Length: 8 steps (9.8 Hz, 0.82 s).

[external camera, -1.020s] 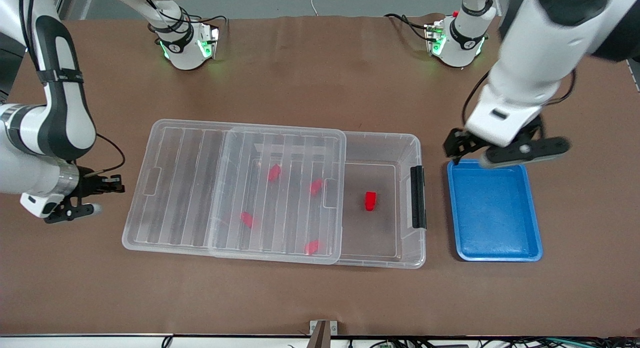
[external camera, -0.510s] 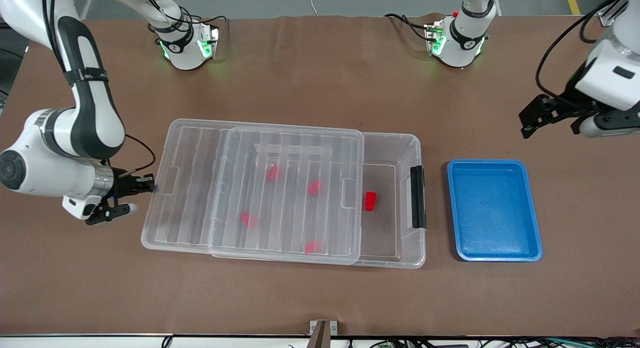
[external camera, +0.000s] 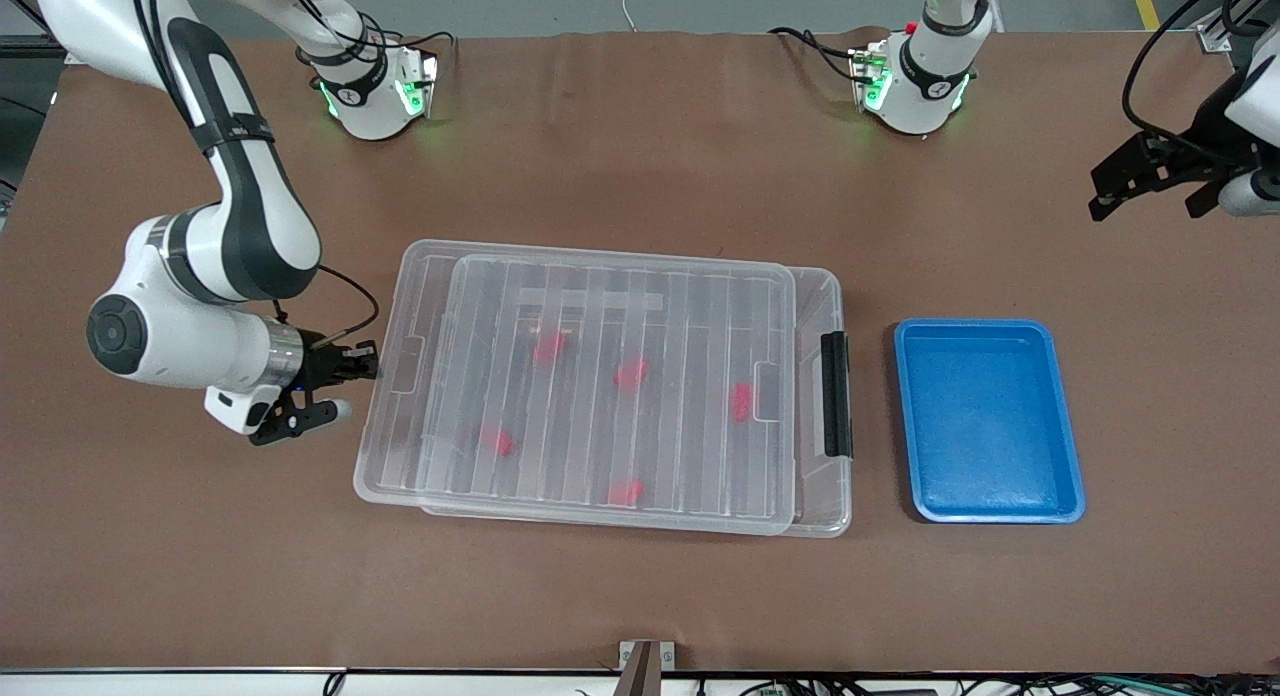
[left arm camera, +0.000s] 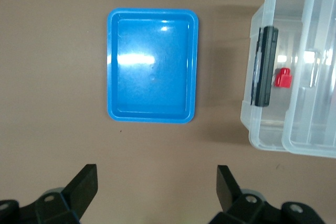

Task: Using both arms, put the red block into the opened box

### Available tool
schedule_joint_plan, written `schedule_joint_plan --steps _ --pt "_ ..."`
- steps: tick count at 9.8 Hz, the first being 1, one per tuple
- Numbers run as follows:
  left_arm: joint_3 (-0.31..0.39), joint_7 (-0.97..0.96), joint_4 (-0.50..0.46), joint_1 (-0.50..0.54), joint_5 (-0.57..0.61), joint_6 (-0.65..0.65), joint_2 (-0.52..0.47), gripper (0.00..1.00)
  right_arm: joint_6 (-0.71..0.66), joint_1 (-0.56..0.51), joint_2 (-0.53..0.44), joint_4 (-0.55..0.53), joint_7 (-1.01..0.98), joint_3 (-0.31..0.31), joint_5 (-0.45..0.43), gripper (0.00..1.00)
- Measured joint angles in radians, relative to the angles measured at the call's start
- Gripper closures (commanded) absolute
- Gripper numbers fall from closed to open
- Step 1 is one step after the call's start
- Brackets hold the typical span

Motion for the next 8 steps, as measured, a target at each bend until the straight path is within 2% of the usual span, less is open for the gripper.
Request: schedule_joint_plan --steps 3,4,5,6,7,8 --pt "0.039 0.009 -0.006 -0.054 0.0 -0.022 -0.01 0.0 0.002 0.008 0.008 0.001 0.003 0.002 0.003 1.0" --pt "0.062 0.009 -0.006 -0.078 0.0 -0.029 -0.01 0.0 0.006 0.012 0.008 0.001 0.01 0.004 0.003 0.97" --pt "0.07 0.009 -0.006 -0.086 0.0 -0.035 -0.01 0.0 0.009 0.015 0.009 0.004 0.029 0.006 0.003 0.59" --pt "0.07 0.009 -0.006 -0.087 0.0 -0.038 -0.01 0.0 0.006 0.014 0.008 0.016 0.079 0.004 0.002 0.01" --pt "0.07 0.009 -0.006 -0.088 0.0 -0.041 -0.01 0.0 -0.017 0.005 0.003 0.047 0.142 -0.002 -0.018 0.0" --pt "0.07 0.009 -0.006 -0.089 0.0 -0.042 -0.01 0.0 -0.063 -0.022 -0.019 0.09 0.177 -0.008 -0.078 0.0"
